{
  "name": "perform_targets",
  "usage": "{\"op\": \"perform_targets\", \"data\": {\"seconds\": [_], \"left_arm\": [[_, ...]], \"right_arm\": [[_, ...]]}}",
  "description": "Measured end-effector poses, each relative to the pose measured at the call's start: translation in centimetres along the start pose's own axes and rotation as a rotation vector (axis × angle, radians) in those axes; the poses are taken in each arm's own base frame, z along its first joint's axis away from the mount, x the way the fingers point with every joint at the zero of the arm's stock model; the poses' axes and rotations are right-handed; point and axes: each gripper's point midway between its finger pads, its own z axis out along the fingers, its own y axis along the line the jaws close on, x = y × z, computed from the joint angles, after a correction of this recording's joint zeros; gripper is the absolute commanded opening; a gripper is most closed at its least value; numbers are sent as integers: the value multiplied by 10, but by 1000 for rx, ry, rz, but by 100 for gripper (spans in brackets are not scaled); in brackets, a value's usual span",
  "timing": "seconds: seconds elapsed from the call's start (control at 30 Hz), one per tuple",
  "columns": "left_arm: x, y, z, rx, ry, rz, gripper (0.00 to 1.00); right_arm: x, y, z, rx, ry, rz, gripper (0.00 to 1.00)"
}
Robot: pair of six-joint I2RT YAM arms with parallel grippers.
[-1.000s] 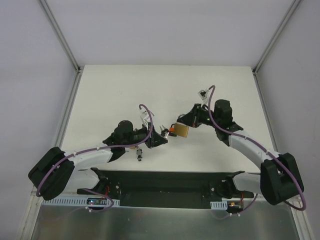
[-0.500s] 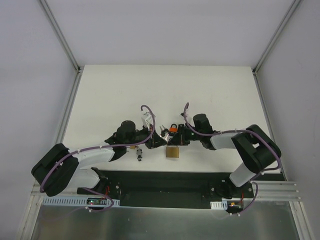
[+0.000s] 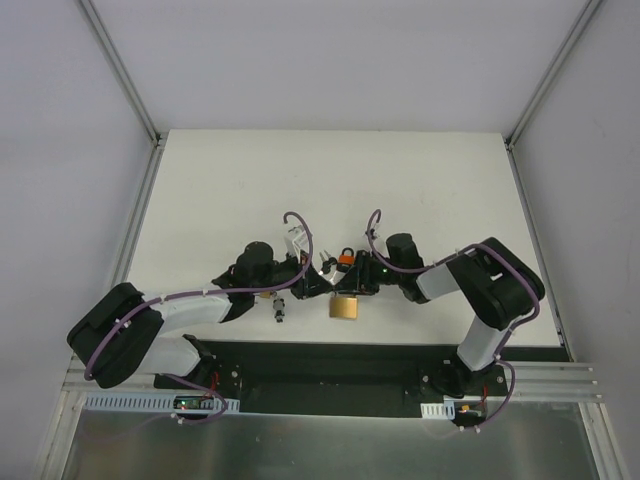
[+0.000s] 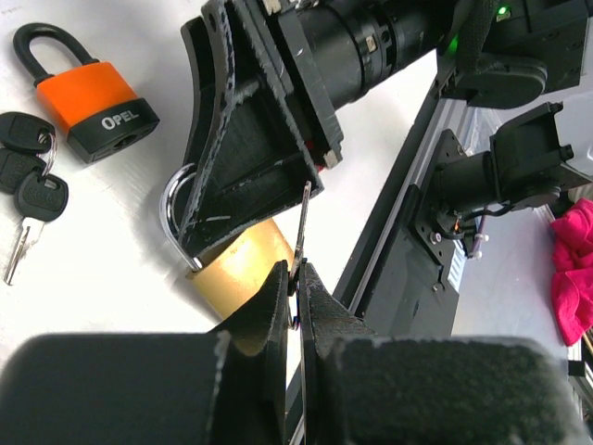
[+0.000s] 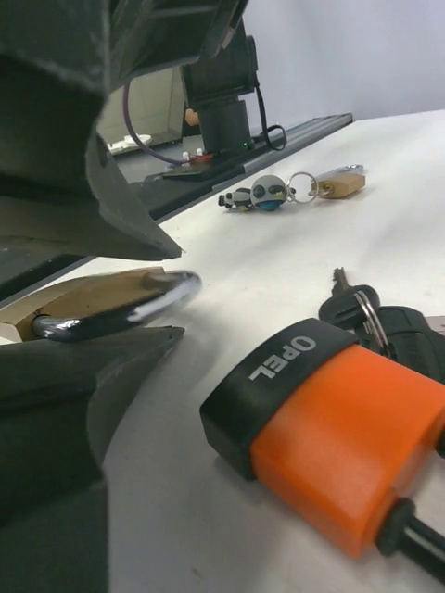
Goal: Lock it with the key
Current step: Place the lock at the center of the board, then place the key at the center of the board.
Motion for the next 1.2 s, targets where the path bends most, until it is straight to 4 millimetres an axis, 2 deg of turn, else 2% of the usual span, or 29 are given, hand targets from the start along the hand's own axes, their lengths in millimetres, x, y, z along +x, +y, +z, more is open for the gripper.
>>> {"op": "perform_targets", "data": {"seconds": [0.13, 0.33, 0.53, 0.73, 0.97, 1.13, 1.2], "left_arm": [[5, 3, -1, -5, 7, -6, 0], [12, 6, -3, -15, 21, -19, 0], [21, 13, -3, -40, 40, -63, 0], [37, 28, -1, -95, 79, -150, 0], [56, 45, 1, -163, 120, -246, 0], [64, 54, -2, -211, 126, -285, 8], [64, 56, -2, -219, 123, -286, 17]], "right_arm": [[-7, -3, -4, 1, -16, 15, 57], [-24, 0, -10, 28, -36, -15, 72], [-32, -7, -27, 158, -65, -77, 78], [-27, -14, -45, 258, -69, -114, 84], [-33, 0, -61, 270, -110, -178, 92], [-38, 9, -70, 278, -141, -219, 99], [-41, 12, -72, 282, -146, -230, 100]]}}
